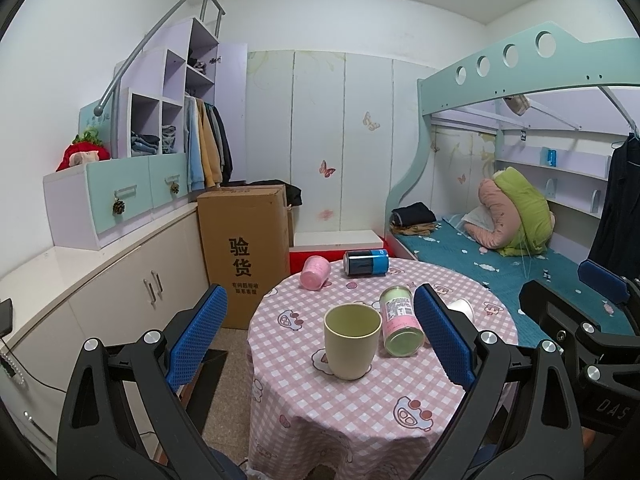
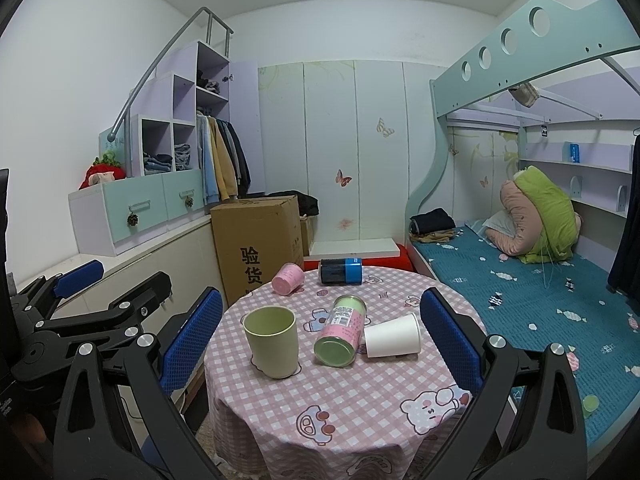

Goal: Flip cup upright

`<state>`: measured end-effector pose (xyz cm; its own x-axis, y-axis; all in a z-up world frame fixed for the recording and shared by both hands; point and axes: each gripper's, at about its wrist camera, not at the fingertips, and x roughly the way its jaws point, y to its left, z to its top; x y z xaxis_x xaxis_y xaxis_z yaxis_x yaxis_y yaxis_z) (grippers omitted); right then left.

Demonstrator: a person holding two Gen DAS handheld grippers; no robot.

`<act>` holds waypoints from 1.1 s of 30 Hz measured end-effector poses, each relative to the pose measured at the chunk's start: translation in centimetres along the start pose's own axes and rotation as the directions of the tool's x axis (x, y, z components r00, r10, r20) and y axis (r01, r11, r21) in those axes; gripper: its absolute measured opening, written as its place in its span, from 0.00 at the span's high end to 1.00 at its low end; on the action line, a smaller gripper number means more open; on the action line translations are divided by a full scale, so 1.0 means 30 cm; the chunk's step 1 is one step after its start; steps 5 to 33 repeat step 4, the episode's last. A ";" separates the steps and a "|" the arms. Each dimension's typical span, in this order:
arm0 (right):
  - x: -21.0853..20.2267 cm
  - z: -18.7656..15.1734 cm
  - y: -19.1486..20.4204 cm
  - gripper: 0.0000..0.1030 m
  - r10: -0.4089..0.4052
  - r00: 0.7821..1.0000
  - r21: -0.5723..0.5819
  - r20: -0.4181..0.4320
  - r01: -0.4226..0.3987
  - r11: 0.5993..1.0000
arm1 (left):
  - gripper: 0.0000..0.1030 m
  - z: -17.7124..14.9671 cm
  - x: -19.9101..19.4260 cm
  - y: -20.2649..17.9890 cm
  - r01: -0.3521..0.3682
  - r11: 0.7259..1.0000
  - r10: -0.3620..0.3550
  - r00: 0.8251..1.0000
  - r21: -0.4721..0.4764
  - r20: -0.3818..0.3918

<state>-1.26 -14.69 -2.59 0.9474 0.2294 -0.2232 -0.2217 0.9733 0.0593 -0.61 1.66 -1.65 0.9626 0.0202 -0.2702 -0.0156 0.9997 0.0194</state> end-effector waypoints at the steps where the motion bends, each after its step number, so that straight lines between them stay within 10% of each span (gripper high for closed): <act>1: 0.003 0.000 0.003 0.07 0.000 1.000 0.000 -0.001 0.000 1.000 | 0.08 0.002 0.004 0.002 0.001 1.000 -0.001 1.000 0.000 -0.001; 33: 0.003 0.002 0.000 0.07 -0.001 1.000 0.000 -0.002 0.001 1.000 | 0.08 -0.001 0.007 0.003 0.004 1.000 -0.004 1.000 -0.002 -0.004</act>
